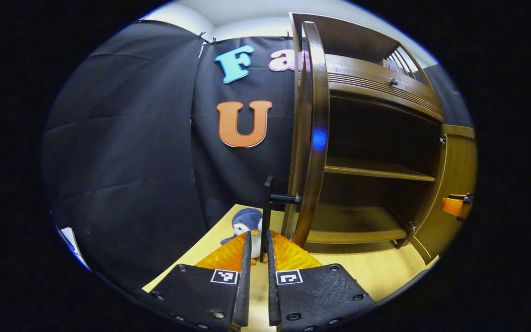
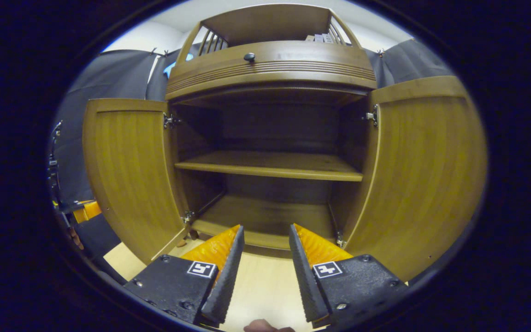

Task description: Open the right door of the double-door shoe cabinet with the right hand, and open the left door with the left hand.

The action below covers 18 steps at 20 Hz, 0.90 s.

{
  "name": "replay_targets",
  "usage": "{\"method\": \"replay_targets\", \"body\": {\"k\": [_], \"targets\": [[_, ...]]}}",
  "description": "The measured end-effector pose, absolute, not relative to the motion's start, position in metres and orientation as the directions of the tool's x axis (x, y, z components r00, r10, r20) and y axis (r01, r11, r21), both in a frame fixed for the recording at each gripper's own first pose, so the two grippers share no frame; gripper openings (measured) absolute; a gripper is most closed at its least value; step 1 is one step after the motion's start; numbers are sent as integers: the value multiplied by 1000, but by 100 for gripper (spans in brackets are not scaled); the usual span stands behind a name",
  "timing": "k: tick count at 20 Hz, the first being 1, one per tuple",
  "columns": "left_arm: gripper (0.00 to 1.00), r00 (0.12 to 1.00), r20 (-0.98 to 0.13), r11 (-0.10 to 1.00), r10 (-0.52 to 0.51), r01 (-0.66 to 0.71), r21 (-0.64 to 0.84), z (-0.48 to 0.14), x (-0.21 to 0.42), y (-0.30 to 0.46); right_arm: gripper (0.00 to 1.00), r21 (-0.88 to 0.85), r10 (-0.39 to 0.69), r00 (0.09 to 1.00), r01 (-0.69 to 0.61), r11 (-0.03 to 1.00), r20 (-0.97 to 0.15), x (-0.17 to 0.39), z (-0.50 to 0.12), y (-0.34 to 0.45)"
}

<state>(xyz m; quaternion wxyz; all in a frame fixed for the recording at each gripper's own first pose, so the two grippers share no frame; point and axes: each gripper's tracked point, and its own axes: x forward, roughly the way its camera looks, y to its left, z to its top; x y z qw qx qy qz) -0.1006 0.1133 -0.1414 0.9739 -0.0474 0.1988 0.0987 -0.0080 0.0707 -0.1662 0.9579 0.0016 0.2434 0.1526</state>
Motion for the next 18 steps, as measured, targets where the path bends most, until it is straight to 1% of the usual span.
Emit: {"method": "replay_targets", "body": {"k": [1,4,8,9,10,11,12,13,14,15,16,17,18], "targets": [[16,899,-397,973,184,-223,-53,-140,-103,120,63,70,287,840,-288,955,-461,-8,-165,71],[16,897,-390,968,210,-246,-45,-135,-107,130,63,53,269,855,-275,960,-444,-9,-158,71],[16,912,-364,976,191,-215,-28,-120,-111,120,63,44,235,869,-241,970,-435,-10,-154,68],[30,920,-346,979,185,-202,-13,-113,-110,113,64,38,225,873,-232,972,-433,-11,-152,66],[16,929,-329,984,168,-179,-2,-105,-107,105,64,33,215,876,-222,974,-431,-11,-150,63],[30,941,-304,988,152,-155,15,-96,-106,93,64,28,203,880,-212,977,-428,-11,-148,61],[16,949,-281,990,140,-136,32,-88,-102,86,66,21,189,885,-199,980,-426,-10,-146,58],[29,958,-264,994,109,-102,43,-82,-98,74,64,15,175,888,-186,982,-425,-10,-145,55],[19,965,-250,996,82,-72,47,-78,-94,63,64,12,167,889,-179,984,-426,-9,-143,51],[28,969,-241,998,56,-46,48,-73,-92,53,64,15,163,892,-173,985,-423,-9,-141,49],[41,971,-235,999,38,-28,46,-69,-90,44,64,16,157,894,-165,986,-419,-10,-138,47],[49,974,-227,999,21,-13,39,-66,-87,36,67,16,151,897,-159,987,-415,-11,-135,45],[57,976,-217,1000,1,5,25,-62,-84,28,67,18,150,901,-156,988,-408,-11,-131,44]]}}
